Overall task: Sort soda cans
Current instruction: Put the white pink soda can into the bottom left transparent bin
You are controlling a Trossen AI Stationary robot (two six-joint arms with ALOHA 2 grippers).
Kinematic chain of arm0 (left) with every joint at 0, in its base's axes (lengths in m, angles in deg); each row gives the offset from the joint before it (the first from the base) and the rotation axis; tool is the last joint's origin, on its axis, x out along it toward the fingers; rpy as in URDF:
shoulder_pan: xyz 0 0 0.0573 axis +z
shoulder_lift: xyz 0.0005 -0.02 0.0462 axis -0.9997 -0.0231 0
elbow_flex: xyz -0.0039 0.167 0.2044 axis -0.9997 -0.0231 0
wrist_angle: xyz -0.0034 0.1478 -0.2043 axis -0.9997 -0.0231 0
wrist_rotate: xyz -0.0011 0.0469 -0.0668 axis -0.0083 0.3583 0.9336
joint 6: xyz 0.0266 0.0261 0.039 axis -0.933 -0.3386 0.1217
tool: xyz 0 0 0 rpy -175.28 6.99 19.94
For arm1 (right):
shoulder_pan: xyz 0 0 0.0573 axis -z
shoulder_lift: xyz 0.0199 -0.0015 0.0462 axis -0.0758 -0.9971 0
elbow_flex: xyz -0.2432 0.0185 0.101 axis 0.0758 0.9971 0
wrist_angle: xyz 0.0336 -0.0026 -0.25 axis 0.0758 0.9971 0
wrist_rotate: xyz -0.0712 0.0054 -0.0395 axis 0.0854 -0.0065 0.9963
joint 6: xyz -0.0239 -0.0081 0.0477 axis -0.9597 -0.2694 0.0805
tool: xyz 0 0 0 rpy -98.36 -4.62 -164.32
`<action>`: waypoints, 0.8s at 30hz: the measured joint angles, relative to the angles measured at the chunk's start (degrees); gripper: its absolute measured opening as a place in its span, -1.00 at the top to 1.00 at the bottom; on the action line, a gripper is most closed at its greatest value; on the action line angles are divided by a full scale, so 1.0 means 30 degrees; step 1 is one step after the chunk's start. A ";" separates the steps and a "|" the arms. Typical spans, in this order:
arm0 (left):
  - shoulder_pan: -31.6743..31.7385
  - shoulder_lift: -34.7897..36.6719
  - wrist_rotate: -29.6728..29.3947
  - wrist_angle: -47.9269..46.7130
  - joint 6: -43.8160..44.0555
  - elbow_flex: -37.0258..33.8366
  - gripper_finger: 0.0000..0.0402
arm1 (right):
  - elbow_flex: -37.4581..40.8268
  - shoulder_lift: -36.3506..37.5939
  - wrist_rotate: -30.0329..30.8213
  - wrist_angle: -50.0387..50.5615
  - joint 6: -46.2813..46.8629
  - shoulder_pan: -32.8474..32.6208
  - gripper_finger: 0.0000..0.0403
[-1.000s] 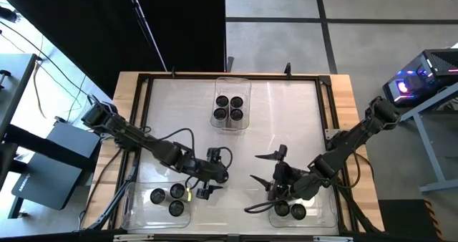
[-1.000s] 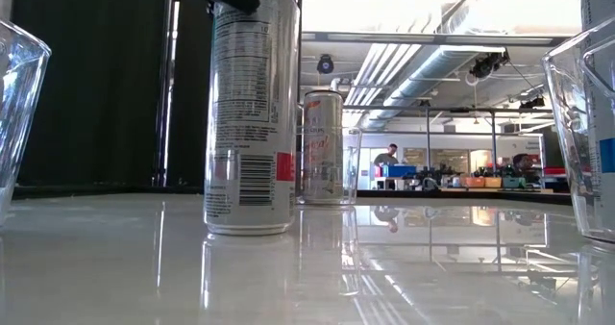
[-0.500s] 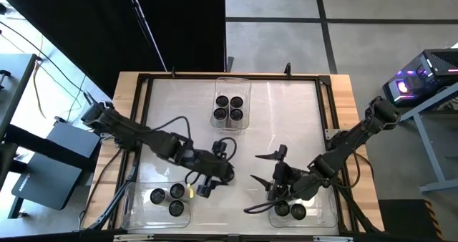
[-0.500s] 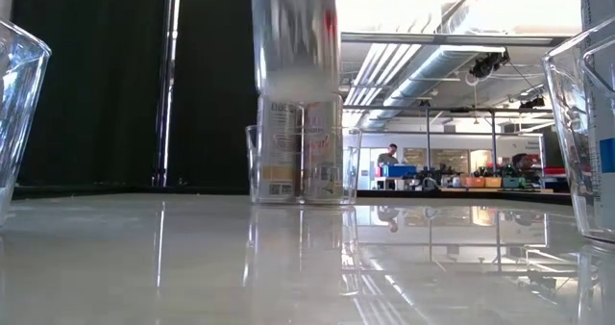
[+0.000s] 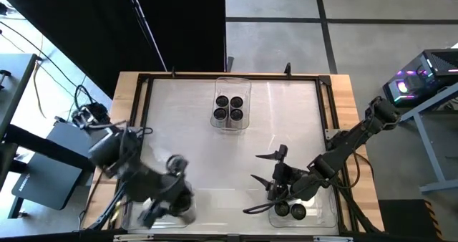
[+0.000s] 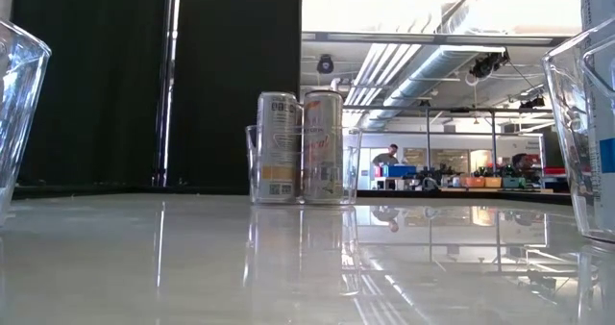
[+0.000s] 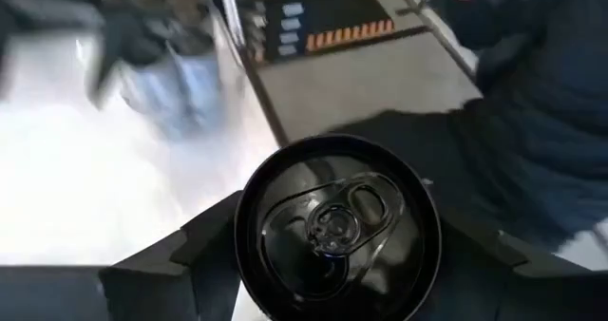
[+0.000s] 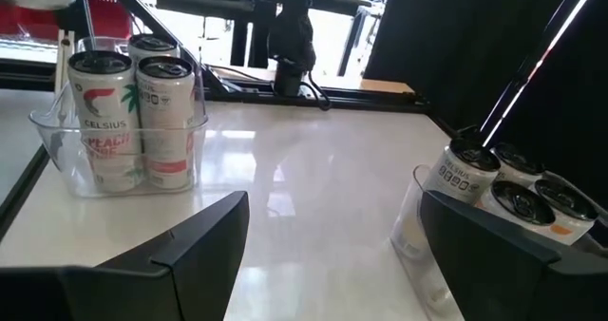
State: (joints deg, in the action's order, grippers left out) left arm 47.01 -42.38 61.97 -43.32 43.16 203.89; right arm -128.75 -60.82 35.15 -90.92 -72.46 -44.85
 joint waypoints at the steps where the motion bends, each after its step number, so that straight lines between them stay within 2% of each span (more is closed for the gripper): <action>1: -0.0516 -0.0003 -0.0476 -0.0416 0.0978 -0.0006 -0.23 | 0.0000 0.0000 0.0000 -0.0006 -0.0123 0.0023 -0.53; 4: -0.2003 -0.0194 -0.2320 -0.2114 0.3609 -0.0129 -0.23 | 0.0000 0.0000 0.0000 0.0000 -0.0272 0.0124 -0.53; 8: -0.3684 -0.0246 -0.4273 -0.2681 0.6971 -0.1194 -0.23 | 0.0000 0.0000 0.0000 -0.0015 -0.0296 0.0394 -0.53; 14: -0.6093 -0.0262 -0.5329 -0.2865 1.1745 -0.2853 -0.23 | 0.0000 0.0000 0.0000 -0.0121 -0.0528 0.0649 -0.53; 20: -0.7719 -0.0262 -0.7368 -0.3662 1.4802 -0.3981 -0.23 | 0.0000 0.0007 0.0000 -0.0531 -0.0760 0.0754 -0.53; 24: -0.8566 -0.0262 -0.8006 -0.3572 1.6579 -0.5224 -0.23 | 0.0000 0.0007 0.0000 -0.0549 -0.0716 0.0754 -0.53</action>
State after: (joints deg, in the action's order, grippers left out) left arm 21.31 -43.17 37.95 -54.04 92.90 188.22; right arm -128.75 -60.80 35.15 -92.57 -74.61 -42.59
